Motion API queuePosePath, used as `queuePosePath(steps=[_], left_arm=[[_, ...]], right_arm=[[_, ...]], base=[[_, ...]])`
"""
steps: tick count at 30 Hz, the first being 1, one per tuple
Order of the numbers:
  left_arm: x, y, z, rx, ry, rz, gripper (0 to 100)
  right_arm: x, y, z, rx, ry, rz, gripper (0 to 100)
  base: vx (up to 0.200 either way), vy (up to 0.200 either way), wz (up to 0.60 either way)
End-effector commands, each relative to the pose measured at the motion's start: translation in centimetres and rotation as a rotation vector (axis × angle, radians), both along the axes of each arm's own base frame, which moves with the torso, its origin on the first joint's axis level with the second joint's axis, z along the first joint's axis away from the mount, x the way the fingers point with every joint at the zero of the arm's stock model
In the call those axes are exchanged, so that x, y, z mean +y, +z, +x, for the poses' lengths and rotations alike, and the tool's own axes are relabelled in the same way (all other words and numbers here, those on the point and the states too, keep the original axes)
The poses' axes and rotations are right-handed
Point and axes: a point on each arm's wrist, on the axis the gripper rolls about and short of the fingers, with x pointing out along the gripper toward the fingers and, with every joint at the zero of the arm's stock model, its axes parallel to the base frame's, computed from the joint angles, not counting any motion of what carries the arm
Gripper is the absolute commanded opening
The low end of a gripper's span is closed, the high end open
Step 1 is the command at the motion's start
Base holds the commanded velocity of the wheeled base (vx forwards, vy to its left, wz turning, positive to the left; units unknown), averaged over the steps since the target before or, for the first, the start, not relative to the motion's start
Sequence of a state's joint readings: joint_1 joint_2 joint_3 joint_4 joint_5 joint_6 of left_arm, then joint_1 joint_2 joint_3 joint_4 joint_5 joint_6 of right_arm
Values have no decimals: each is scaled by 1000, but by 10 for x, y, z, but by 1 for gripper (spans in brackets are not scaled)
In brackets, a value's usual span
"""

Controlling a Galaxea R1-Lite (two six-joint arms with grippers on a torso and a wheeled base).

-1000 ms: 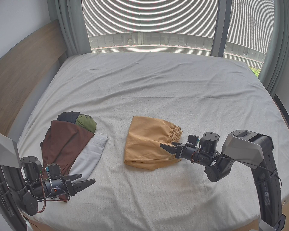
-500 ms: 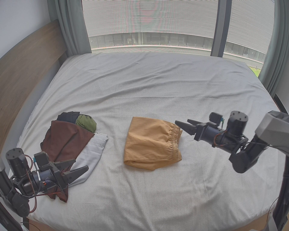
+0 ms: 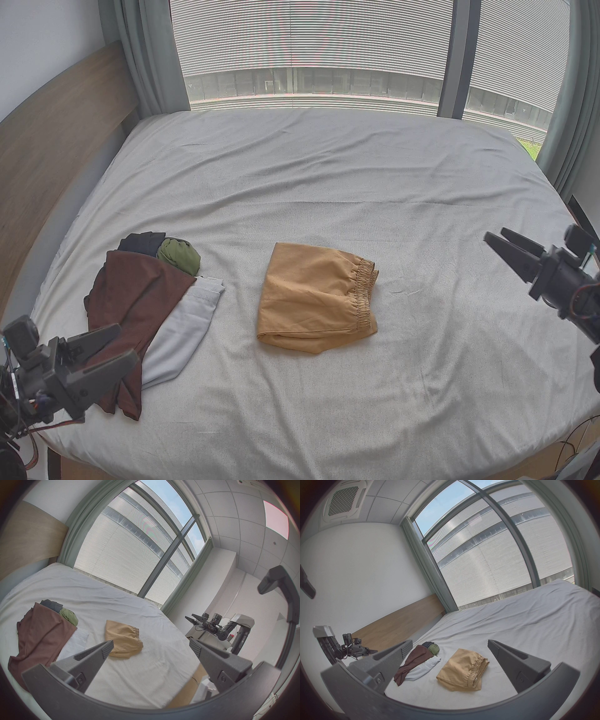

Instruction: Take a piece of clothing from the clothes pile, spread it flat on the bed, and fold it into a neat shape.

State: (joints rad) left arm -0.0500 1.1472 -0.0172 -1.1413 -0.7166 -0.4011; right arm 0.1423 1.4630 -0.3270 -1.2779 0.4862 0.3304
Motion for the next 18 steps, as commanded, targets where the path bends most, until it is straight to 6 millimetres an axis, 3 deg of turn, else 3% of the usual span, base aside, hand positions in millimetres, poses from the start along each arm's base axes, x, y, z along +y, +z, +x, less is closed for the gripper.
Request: queuePosePath(steps=[1,2,3,6,13,18], left_arm=[[7,-10,-148,-123,-141,-130,100],[7,-10,-148,-123,-141,-130,100],[8,-11,-155,-123,-142,-134,100],[8,-8,-154,-124,-137,-139,100],[8,-9,-153,-141,-120,-123,100],[10,-12,-150,-217,33,-58,100]], right_arm=[[-29,-39,-206,-180,-147,9,100],[-29,-39,-206,-180,-147,9,100],[-29,-46,-220,-157,-135,7,100],[-31,-59,-238,-117,-95,2,100],[-31,-65,-235,-99,-96,-14,100],[-31,-68,-234,-116,-119,-49,100]], base=[[0,0,0],[0,0,0],[0,0,0],[0,0,0],[0,0,0],[0,0,0]])
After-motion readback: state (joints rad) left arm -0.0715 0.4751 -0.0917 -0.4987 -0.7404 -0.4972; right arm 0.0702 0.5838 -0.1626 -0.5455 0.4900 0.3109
